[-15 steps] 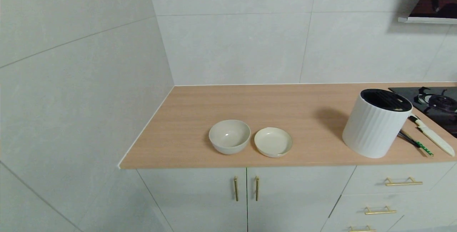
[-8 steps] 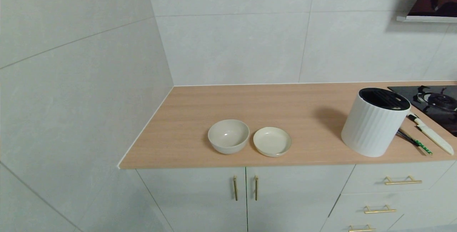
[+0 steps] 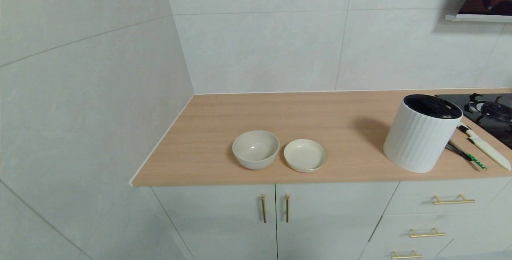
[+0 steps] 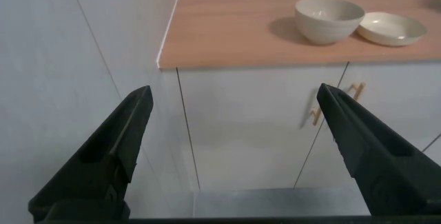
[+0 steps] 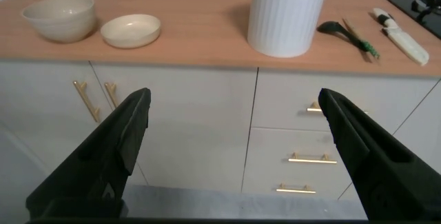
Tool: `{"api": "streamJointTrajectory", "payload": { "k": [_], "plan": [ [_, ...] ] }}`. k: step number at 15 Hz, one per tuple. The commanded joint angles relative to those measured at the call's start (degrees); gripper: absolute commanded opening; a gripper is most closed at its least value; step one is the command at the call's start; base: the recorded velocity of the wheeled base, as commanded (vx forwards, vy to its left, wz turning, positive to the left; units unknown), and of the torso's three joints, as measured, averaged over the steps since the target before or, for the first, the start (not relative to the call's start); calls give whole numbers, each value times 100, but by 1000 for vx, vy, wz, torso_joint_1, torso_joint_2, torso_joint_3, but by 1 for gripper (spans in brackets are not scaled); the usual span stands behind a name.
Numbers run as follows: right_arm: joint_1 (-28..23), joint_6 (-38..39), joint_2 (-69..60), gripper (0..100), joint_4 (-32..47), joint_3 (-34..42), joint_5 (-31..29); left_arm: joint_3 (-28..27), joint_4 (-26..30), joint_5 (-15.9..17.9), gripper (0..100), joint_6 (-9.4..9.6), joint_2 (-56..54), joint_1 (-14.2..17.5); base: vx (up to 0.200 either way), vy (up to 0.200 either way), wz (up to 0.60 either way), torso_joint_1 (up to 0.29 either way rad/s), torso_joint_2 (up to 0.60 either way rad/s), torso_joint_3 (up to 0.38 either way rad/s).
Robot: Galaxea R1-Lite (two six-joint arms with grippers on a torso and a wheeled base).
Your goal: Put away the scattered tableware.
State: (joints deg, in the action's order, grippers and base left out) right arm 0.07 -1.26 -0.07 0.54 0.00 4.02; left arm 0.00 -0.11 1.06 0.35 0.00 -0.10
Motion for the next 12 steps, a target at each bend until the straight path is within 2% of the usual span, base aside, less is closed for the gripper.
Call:
{"api": "streamJointTrajectory", "payload": {
  "k": [1, 12],
  "plan": [
    [1, -6, 7, 100, -1, 0, 2, 0, -7, -1, 100, 0, 0, 1, 0, 0, 0, -173, 383, 207],
    [1, 3, 7, 100, -1, 0, 2, 0, -7, -1, 100, 0, 0, 1, 0, 0, 0, -233, 518, 279]
  ]
}}
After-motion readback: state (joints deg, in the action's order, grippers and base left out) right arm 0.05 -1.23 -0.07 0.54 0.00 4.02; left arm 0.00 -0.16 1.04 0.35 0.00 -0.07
